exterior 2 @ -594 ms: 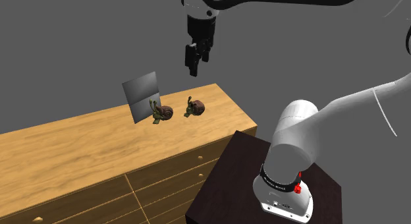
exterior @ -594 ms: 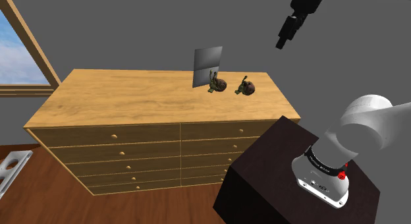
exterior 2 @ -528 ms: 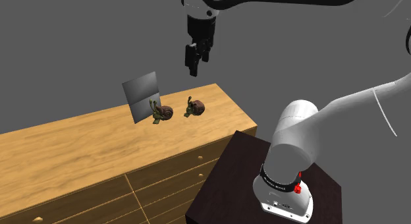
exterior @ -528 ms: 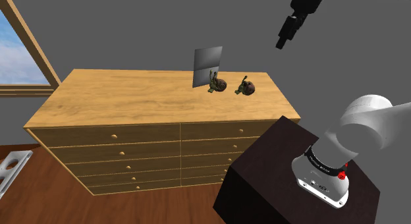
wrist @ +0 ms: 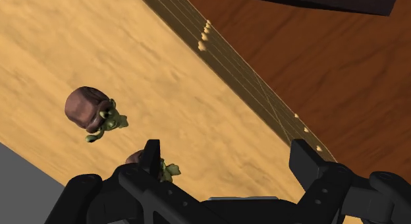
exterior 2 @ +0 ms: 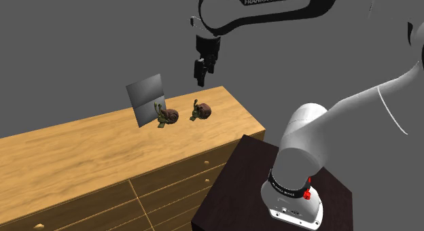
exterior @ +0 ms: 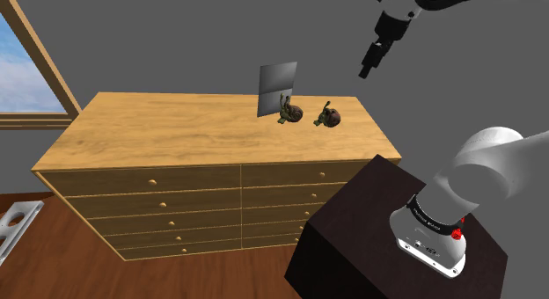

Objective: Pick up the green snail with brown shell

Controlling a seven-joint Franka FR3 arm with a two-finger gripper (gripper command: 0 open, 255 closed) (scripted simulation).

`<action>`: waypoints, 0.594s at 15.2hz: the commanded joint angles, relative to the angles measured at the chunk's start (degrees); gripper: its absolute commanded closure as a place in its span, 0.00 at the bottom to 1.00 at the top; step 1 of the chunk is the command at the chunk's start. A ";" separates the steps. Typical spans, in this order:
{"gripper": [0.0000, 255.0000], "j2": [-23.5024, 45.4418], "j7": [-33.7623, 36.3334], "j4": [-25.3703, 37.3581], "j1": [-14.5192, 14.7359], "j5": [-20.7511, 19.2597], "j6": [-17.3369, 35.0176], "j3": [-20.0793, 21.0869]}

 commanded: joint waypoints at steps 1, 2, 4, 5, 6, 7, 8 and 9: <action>0.00 2.29 -2.05 -1.02 -0.37 -0.50 3.51 -1.96; 0.00 3.60 -3.07 -1.45 -0.56 -0.69 5.29 -2.93; 0.00 6.47 -5.14 -2.06 -0.84 -0.94 8.85 -4.89; 0.00 8.04 -6.20 -2.23 -0.95 -0.99 10.62 -5.87; 0.00 9.68 -7.29 -2.32 -1.01 -0.98 12.38 -6.86; 0.00 11.40 -8.41 -2.33 -1.05 -0.90 14.12 -7.86; 0.00 13.20 -9.56 -2.24 -1.05 -0.74 15.84 -8.85; 0.00 15.07 -10.77 -2.07 -1.03 -0.48 17.53 -9.83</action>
